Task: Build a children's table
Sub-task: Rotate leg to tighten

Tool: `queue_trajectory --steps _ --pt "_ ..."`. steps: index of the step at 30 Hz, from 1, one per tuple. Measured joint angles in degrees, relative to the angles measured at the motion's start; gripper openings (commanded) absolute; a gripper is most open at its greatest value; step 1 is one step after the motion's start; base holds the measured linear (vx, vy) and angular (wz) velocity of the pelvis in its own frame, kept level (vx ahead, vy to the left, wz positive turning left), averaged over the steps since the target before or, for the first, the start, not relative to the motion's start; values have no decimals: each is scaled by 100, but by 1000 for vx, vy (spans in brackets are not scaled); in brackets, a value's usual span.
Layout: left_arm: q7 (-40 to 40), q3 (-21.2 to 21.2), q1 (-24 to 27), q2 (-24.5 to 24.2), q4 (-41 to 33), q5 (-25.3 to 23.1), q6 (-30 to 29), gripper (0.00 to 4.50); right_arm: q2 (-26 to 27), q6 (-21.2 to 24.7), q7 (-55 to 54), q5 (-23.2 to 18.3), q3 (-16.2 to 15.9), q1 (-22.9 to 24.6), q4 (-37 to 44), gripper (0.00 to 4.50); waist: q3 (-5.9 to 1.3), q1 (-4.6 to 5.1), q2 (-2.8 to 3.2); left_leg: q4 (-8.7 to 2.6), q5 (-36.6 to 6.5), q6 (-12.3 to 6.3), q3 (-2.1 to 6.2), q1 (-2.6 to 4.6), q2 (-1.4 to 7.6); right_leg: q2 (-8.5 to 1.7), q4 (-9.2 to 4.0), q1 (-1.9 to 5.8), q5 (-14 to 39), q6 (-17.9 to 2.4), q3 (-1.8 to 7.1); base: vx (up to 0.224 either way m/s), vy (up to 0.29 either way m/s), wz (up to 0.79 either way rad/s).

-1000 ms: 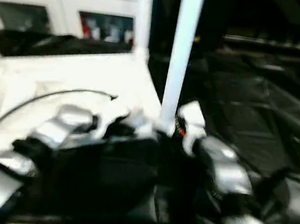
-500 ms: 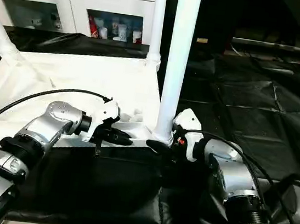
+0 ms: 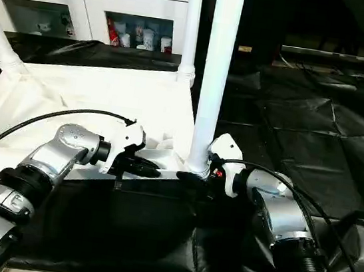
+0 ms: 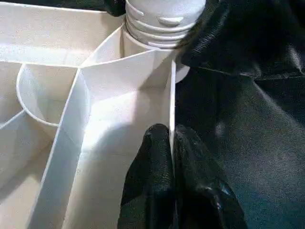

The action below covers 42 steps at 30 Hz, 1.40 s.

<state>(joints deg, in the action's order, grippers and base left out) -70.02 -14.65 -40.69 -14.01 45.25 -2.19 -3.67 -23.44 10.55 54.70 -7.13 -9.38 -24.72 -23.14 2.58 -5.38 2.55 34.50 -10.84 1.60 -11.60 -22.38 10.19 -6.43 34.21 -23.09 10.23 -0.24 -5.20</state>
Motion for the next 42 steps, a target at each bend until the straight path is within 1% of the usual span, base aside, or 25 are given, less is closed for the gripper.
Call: queue_trajectory --steps 15,40,42 --pt "44 -1 4 3 4 -5 -1 0 131 -227 -197 55 4 -18 -186 358 -1 9 3 5 -1 1 0 1 0 0 7 1 0 0 1 0 0 0" --pt "115 -1 -2 21 30 -19 8 0 158 -403 -231 81 3 -116 -423 358 -1 19 2 18 0 0 0 2 0 -1 18 1 0 0 5 0 0 0" --pt "115 -1 -6 21 41 -19 11 0 159 -425 -215 78 3 -137 -464 331 -1 21 2 20 0 0 0 2 0 -1 19 1 0 0 6 0 0 0"
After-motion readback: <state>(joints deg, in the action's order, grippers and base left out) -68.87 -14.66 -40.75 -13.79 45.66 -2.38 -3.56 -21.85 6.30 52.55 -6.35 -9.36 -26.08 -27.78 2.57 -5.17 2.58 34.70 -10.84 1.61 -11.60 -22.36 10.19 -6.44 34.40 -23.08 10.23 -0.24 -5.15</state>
